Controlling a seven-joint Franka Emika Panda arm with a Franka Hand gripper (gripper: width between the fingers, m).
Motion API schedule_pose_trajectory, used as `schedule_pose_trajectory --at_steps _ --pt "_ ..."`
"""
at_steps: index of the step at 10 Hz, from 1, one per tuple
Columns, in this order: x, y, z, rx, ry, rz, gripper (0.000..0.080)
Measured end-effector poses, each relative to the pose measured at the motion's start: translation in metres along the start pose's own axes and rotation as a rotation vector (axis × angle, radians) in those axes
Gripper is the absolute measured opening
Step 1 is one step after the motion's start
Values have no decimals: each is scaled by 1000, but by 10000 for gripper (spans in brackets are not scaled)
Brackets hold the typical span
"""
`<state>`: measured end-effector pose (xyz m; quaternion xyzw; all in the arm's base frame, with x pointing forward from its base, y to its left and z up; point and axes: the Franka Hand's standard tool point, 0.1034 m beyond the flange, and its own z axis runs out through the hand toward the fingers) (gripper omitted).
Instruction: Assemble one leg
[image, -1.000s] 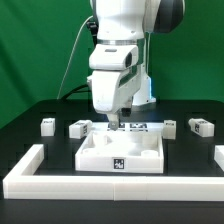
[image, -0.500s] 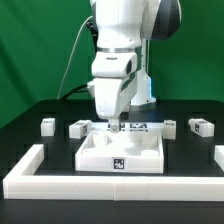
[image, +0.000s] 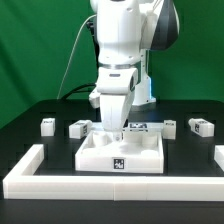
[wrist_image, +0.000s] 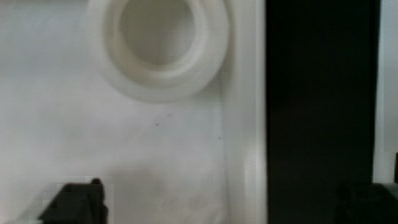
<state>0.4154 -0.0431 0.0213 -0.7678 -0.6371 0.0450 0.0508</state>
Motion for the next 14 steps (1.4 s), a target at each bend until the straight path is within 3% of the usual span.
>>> schedule_pose_trajectory --at_steps 4,5,6,7,9,14 --pt "-3 6 -1 1 -1 29 650" --pt "-3 6 0 2 -1 28 523" --pt "-3 6 0 2 -1 28 347" --pt "-3 5 0 2 -1 28 347" --pt "-2 6 0 2 -1 26 82" --pt "-3 6 0 -1 -1 29 59"
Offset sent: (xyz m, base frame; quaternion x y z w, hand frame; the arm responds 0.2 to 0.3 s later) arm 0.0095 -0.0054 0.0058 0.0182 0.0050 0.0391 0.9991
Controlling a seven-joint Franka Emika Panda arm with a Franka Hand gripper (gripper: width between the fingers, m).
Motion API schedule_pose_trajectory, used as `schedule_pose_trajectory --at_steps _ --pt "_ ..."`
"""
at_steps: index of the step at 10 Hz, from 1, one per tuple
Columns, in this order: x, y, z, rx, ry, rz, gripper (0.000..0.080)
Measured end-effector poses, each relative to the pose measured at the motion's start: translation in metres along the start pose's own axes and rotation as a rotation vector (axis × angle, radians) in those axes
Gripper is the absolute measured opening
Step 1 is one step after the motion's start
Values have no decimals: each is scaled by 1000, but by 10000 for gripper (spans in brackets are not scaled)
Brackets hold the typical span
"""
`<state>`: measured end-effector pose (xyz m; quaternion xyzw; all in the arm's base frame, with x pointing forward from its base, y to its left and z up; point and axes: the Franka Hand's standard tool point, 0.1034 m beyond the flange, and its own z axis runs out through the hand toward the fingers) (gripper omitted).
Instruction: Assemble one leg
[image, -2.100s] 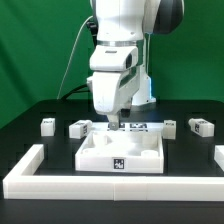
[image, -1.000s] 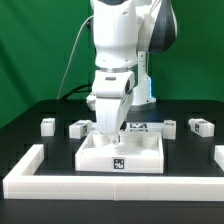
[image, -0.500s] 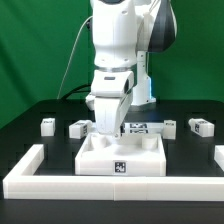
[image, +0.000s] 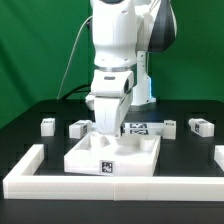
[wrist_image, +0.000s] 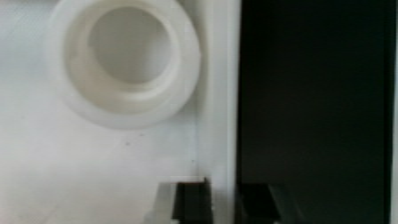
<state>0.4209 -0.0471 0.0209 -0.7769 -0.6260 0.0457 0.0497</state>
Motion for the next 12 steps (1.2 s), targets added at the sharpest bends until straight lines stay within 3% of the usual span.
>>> schedule_pose_trajectory --at_steps 3,4,6,11,12 --pt "1 3 -1 -5 -6 -87 60" --pt "6 6 -1 -17 -6 -137 60" --pt "21 13 -2 -65 -11 -253 60" --pt "23 14 -2 -68 -9 -228 60" --pt "38 12 -2 -69 -3 -190 60"
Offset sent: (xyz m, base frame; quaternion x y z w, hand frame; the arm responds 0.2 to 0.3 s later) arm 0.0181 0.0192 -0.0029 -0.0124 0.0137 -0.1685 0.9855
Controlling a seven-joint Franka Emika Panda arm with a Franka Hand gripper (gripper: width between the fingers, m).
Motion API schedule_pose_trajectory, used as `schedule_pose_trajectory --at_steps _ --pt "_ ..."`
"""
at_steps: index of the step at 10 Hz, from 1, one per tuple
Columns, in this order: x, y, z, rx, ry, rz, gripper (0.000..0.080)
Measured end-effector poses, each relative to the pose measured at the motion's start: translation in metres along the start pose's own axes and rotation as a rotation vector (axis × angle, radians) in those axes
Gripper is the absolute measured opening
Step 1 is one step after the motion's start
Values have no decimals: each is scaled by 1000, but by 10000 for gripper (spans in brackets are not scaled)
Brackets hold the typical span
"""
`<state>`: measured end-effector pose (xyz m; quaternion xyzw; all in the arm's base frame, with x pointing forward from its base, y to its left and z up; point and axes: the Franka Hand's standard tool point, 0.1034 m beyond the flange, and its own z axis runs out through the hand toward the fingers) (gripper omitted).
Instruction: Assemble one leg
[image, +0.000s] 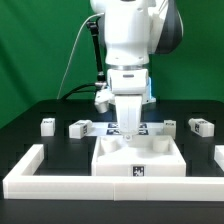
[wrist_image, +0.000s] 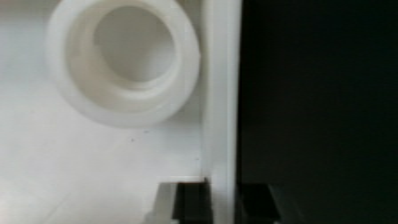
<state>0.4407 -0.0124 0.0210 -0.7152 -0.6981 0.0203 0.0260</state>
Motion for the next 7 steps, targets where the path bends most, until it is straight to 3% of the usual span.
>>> schedule_pose_trajectory --at_steps 4,7 --pt "45 11 -1 -28 24 -46 60" --pt "59 25 -2 -34 30 -70 60"
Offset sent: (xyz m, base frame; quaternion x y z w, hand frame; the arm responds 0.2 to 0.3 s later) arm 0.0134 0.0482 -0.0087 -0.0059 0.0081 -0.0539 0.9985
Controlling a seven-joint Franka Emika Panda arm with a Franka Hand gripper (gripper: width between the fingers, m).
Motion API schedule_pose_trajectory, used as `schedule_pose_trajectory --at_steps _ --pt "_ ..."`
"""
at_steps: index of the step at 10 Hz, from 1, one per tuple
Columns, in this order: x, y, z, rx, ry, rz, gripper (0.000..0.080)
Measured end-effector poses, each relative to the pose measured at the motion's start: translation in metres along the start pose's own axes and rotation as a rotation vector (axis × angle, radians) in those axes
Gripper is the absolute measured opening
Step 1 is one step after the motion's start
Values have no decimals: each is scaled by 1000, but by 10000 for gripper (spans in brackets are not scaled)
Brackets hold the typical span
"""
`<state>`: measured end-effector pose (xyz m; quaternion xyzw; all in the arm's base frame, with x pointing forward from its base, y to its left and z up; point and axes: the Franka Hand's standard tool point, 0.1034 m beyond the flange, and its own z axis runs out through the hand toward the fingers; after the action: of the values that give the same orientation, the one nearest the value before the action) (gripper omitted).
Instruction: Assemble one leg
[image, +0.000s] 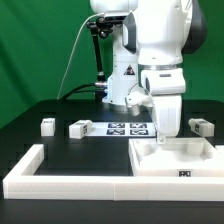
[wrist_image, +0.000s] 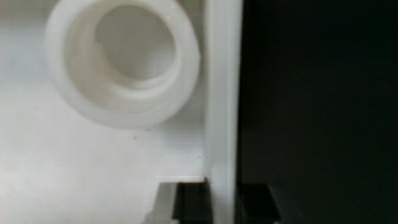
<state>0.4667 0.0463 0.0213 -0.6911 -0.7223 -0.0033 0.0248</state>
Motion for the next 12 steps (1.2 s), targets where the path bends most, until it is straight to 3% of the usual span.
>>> schedule_pose_trajectory --at_steps 4,9,10,11,12 --pt "6 24 -1 -19 5 47 60" --pt "5 23 -1 -8 3 65 67" --pt "5 23 -1 -8 3 65 255" --pt "5 23 -1 -8 3 66 255" --pt "5 23 -1 -8 3 66 456"
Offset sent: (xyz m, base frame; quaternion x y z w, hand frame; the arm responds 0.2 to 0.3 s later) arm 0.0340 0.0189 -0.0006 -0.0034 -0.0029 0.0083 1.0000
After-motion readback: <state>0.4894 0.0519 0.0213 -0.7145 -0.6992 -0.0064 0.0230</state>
